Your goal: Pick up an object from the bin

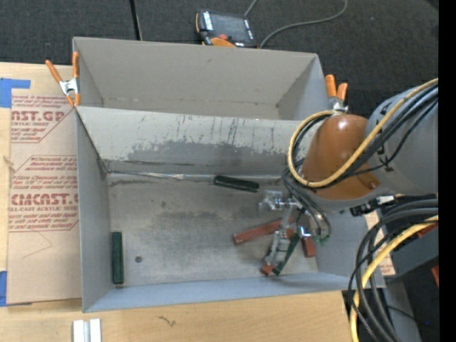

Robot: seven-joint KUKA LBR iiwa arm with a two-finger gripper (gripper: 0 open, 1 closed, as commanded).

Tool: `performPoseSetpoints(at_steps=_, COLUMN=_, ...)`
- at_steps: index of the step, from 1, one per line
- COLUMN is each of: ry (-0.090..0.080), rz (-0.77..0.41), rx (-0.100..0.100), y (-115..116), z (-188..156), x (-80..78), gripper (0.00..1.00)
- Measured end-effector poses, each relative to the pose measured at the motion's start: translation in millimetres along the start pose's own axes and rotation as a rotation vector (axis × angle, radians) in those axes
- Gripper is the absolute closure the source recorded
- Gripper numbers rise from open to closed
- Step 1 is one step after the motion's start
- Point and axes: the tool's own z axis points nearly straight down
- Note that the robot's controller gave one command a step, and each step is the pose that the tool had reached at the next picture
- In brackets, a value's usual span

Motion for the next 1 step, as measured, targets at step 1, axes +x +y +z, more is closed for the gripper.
performPoseSetpoints(at_steps=1, ry=0.003, rz=-0.104, rx=-0.001, y=2.2, z=30.4, x=-6.2, gripper=0.0)
